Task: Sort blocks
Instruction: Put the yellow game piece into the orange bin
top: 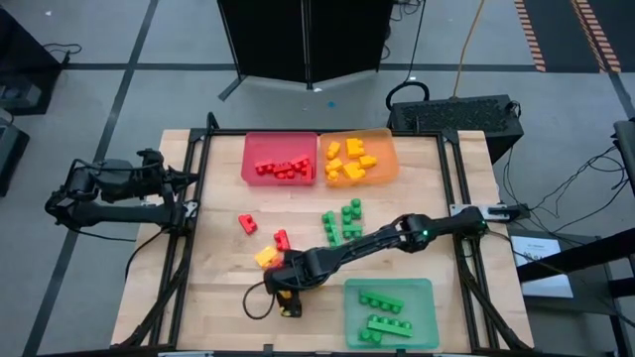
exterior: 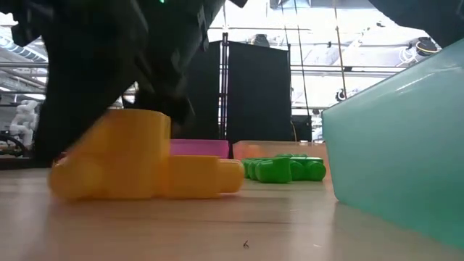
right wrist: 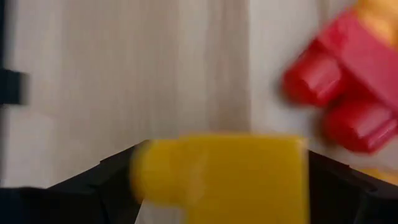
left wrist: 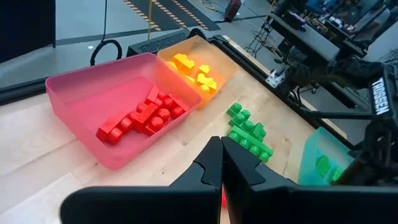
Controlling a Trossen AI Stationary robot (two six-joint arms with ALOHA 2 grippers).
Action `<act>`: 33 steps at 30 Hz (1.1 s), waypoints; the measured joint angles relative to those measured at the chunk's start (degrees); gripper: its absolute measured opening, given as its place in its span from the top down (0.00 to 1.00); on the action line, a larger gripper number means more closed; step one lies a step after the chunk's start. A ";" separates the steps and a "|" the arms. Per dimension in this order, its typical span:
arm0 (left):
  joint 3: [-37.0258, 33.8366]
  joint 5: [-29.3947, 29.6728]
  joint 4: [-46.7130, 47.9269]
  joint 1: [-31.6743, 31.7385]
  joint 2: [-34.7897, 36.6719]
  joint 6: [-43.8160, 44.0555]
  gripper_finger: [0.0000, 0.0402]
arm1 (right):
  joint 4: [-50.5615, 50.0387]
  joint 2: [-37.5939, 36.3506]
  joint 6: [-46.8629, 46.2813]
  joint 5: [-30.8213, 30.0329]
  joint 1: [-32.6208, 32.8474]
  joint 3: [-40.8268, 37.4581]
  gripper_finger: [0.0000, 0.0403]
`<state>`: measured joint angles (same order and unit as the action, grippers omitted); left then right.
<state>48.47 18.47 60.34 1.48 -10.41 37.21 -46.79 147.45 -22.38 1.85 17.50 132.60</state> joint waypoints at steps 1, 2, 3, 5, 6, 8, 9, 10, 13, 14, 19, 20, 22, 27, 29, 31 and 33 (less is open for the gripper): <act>0.00 -0.33 0.04 0.00 0.06 0.04 1.00 | -1.03 0.45 -0.77 -0.05 -0.08 0.00 0.17; 0.02 -0.39 0.05 0.00 0.07 0.04 1.00 | -2.01 0.81 -1.73 -0.28 -0.23 0.00 0.17; 0.01 -0.39 0.11 0.00 0.04 0.04 1.00 | -2.44 0.93 -2.33 -0.69 -0.31 0.00 0.18; 0.00 -0.40 0.17 0.00 0.07 0.04 1.00 | -3.52 1.14 -3.19 -2.38 -0.28 0.10 0.21; 0.01 -0.40 0.17 0.00 0.06 0.04 1.00 | -3.75 1.23 -3.28 -2.88 -0.28 0.10 0.23; 0.00 -0.37 0.19 0.00 0.04 0.10 1.00 | -3.67 1.23 -4.16 -3.34 -0.28 0.11 0.31; 0.00 -0.38 0.19 0.00 0.04 0.20 1.00 | -3.47 1.23 -4.67 -3.70 -0.28 0.11 0.35; 0.00 -0.38 0.19 0.00 0.04 0.22 1.00 | -3.59 1.04 -5.09 -3.84 -0.26 0.11 0.38; 0.00 -0.36 0.19 0.00 0.04 0.37 1.00 | -4.62 0.30 -5.95 -3.04 -0.08 0.03 0.38; 0.00 -0.36 0.21 0.00 0.04 0.66 1.00 | -5.06 -0.17 -5.96 -3.06 -0.02 -0.03 0.38; 0.00 -0.36 0.21 0.00 0.04 1.49 1.00 | -7.25 -5.87 -4.58 -3.44 -0.19 -0.09 0.38; 0.00 -0.34 0.19 0.00 0.04 1.51 1.00 | -7.59 -7.43 -3.94 -3.46 -0.48 -0.01 0.38; 0.00 -0.35 0.21 0.00 0.04 1.49 1.00 | -9.69 -10.38 -2.11 -4.98 -1.43 0.02 0.38; 0.00 -0.34 0.19 0.00 0.07 1.52 1.00 | -19.84 -17.89 4.14 -14.98 -5.48 0.00 0.38; 0.00 -0.34 0.21 0.00 0.04 1.51 1.00 | -24.83 -20.65 5.34 -17.89 -8.50 0.09 0.38; 0.00 -0.34 0.20 0.00 0.06 1.51 1.00 | -29.33 -22.76 6.08 -19.39 -12.13 0.09 0.38; 0.00 -0.36 0.19 0.00 0.04 1.51 1.00 | -32.20 -24.01 7.10 -20.90 -15.88 0.02 0.38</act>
<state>48.47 18.11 60.53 1.48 -10.37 38.72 -78.99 123.44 -15.28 -19.05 1.62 132.62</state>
